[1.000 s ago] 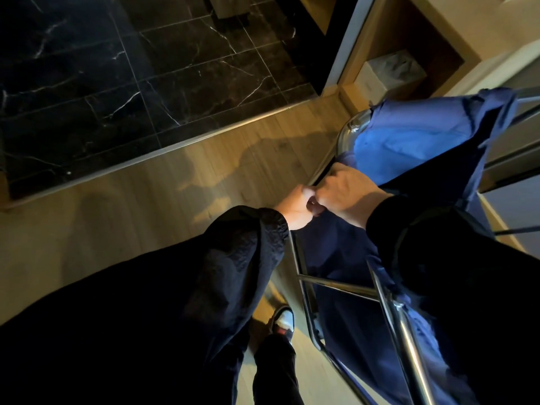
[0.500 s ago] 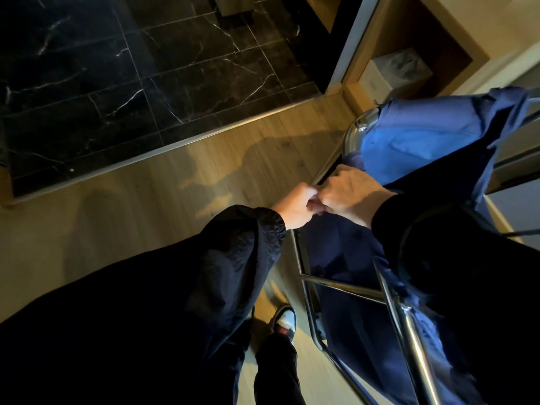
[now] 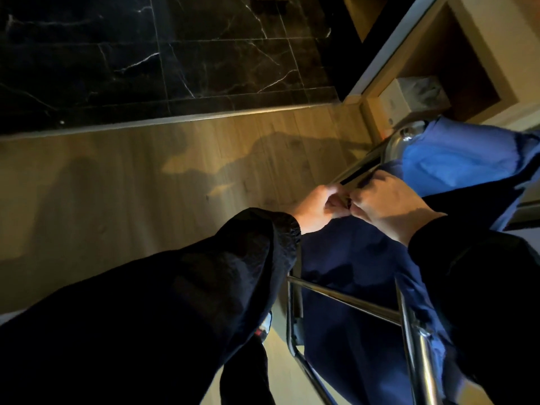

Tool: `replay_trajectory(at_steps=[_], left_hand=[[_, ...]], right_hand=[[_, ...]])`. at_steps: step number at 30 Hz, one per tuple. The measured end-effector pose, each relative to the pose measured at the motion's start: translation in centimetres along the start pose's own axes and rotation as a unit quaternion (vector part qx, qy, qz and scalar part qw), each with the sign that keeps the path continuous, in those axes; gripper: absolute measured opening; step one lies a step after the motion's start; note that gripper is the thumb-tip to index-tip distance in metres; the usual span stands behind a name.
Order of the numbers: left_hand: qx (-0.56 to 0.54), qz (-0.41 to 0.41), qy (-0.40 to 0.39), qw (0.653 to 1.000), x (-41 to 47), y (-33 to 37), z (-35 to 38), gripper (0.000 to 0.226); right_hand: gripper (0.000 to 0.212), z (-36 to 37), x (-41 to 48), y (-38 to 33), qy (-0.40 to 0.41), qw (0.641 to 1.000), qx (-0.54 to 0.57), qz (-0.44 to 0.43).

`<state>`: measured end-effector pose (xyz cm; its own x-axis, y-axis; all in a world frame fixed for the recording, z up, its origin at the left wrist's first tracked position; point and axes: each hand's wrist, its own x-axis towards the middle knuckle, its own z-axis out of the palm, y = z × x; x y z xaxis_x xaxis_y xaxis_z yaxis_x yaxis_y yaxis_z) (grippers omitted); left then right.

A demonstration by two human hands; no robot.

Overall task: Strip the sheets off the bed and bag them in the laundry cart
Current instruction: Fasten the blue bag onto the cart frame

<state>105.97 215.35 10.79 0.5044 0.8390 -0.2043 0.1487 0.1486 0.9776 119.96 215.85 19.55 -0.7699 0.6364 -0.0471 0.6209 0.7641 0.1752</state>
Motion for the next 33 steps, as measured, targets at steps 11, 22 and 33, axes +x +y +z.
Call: replay_trajectory(at_steps=[11,22,33], left_hand=[[-0.08,0.021,0.073,0.994,0.6,-2.0,2.2,0.023],[-0.142,0.021,0.065,0.988,1.2,-2.4,2.5,0.025],[-0.171,-0.003,0.041,0.984,1.1,-1.6,2.6,0.027]], right_hand=[[0.035,0.4,-0.2,0.0,-0.012,0.999,-0.008,0.051],[0.04,1.0,0.1,-0.1,-0.049,0.996,-0.072,0.033],[0.036,1.4,-0.3,-0.1,-0.042,0.992,-0.106,0.049]])
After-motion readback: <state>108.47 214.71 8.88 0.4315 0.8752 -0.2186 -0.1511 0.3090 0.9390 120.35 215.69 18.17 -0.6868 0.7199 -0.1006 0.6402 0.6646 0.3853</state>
